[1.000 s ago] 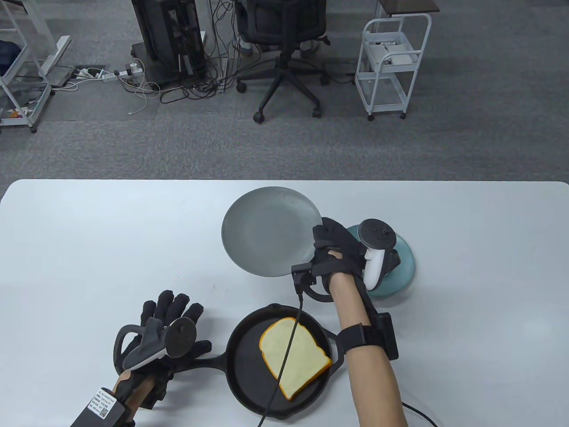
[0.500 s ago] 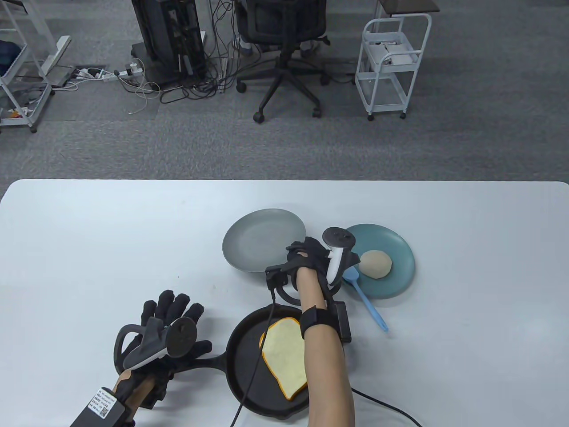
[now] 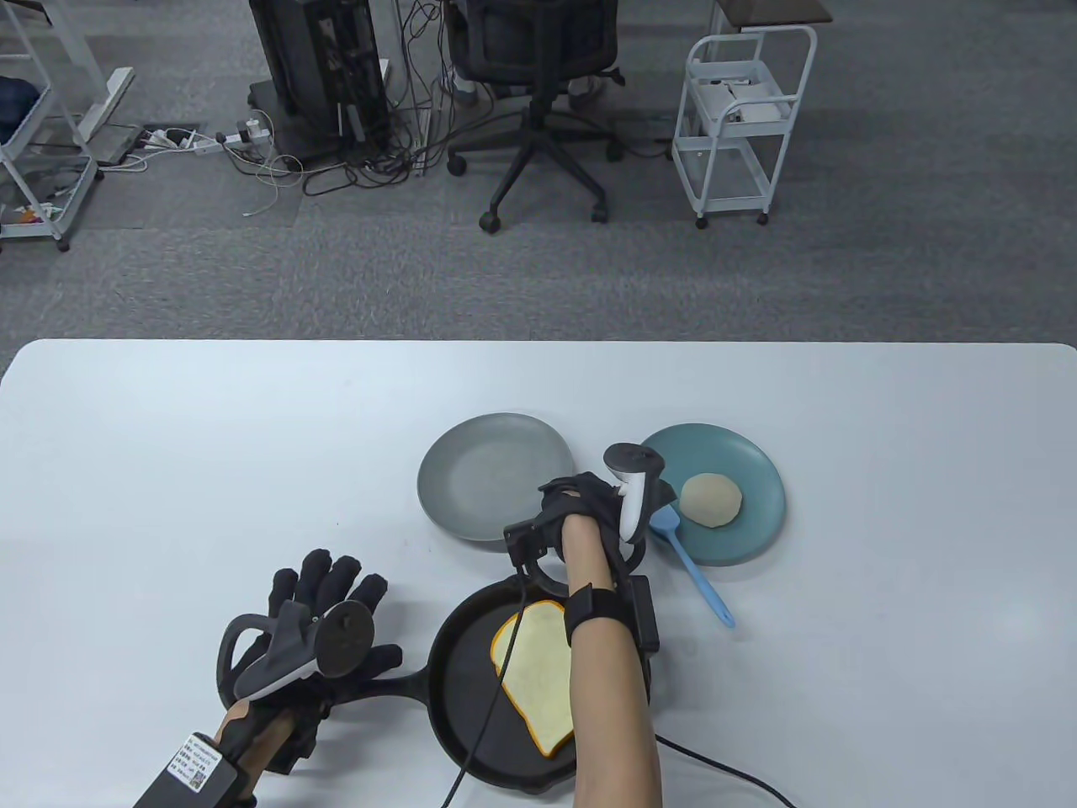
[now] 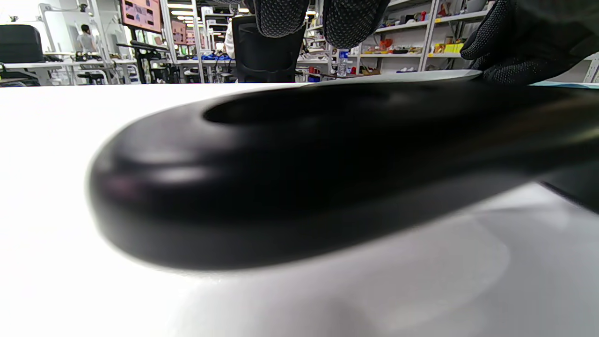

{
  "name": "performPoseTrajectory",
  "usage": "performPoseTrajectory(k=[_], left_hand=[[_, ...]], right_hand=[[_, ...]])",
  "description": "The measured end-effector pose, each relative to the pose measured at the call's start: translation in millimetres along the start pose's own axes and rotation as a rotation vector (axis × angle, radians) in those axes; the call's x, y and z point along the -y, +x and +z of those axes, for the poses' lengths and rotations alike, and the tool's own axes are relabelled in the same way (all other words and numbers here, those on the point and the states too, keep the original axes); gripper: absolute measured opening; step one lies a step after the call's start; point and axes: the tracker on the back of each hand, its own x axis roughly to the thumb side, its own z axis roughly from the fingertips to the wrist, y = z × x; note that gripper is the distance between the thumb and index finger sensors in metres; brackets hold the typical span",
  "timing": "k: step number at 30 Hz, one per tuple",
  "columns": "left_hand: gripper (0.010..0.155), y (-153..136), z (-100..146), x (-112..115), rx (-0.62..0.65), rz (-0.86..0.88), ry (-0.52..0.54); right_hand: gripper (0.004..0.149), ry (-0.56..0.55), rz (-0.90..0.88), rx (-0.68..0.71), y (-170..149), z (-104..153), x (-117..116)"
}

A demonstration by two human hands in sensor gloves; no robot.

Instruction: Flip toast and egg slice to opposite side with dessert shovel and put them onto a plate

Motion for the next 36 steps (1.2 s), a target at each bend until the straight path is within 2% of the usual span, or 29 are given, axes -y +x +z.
performPoseTrajectory(k=[6, 9, 13, 17, 21, 30, 36], left_hand=[[0.093, 0, 0, 0, -0.001, -0.003, -0.001], [0.093, 1, 0, 0, 0.0, -0.003, -0.001], [0.093, 1, 0, 0, 0.001, -0.004, -0.001], [0.093, 1, 0, 0, 0.002, -0.004, 0.0], [0.093, 2, 0, 0, 0.006, -0.006, -0.001], [0.093, 4, 0, 1, 0.015, -0.009, 0.002], [0.093, 7, 1, 2, 0.022, -0.018, 0.0]], right_hand=[[0.075, 0.041, 0.032, 0.023, 3, 5, -1], [0.078, 0.024, 0.134, 0.051, 8, 11, 0], [0.078, 0.008, 0.162, 0.069, 9, 17, 1], [0.076, -0.001, 0.234, 0.125, 11, 26, 9], [0.076, 0.006, 0.302, 0.219, 16, 50, 25], [0.072, -0.212, 0.583, 0.431, 10, 108, 82], [0.074, -0.387, 0.769, 0.37, -19, 100, 108]])
